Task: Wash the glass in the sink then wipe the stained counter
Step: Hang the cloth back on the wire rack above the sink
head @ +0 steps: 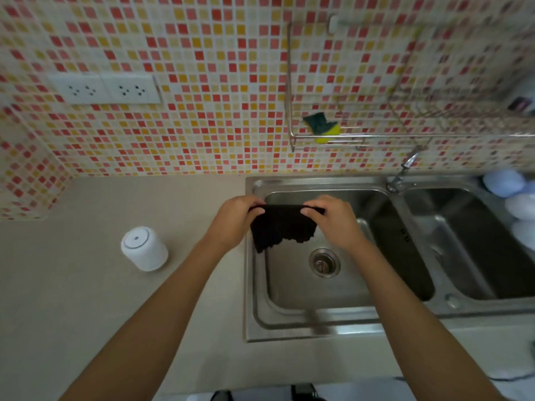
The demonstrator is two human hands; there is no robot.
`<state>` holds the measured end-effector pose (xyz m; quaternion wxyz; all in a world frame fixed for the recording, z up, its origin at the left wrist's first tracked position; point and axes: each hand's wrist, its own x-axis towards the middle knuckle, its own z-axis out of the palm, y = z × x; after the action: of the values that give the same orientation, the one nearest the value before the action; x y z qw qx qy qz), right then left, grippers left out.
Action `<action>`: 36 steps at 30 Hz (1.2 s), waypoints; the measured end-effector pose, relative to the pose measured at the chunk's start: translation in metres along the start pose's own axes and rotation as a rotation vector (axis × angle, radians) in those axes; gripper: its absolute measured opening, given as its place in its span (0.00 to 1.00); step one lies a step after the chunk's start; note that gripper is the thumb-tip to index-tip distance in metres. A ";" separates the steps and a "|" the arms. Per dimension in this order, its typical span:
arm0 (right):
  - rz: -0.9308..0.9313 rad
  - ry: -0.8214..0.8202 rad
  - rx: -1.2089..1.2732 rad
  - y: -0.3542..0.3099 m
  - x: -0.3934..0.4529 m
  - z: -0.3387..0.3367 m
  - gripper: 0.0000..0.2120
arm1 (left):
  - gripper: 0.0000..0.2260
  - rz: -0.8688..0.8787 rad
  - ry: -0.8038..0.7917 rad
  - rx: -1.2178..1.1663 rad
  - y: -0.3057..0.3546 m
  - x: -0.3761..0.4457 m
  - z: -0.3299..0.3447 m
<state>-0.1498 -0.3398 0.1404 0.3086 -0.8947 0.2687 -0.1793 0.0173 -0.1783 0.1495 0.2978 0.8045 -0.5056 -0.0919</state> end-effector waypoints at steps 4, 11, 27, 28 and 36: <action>-0.074 0.070 0.024 0.010 0.006 -0.072 0.09 | 0.10 0.160 0.114 0.047 0.057 0.029 -0.002; -0.132 0.157 0.094 0.030 0.027 -0.184 0.06 | 0.10 0.282 0.207 -0.024 0.148 0.088 -0.007; 0.002 0.159 0.207 0.096 0.179 -0.242 0.11 | 0.09 0.110 0.169 -0.127 0.184 0.260 0.006; 0.021 0.130 0.185 0.100 0.186 -0.239 0.12 | 0.09 0.088 0.148 -0.123 0.181 0.267 0.008; 0.137 -0.046 0.105 0.132 0.223 -0.209 0.13 | 0.10 -0.017 0.026 -0.027 0.154 0.303 0.034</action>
<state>-0.1241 -0.6548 0.2452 0.3729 -0.8606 0.3122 -0.1511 0.0278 -0.5027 0.2566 0.3144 0.8057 -0.4938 -0.0910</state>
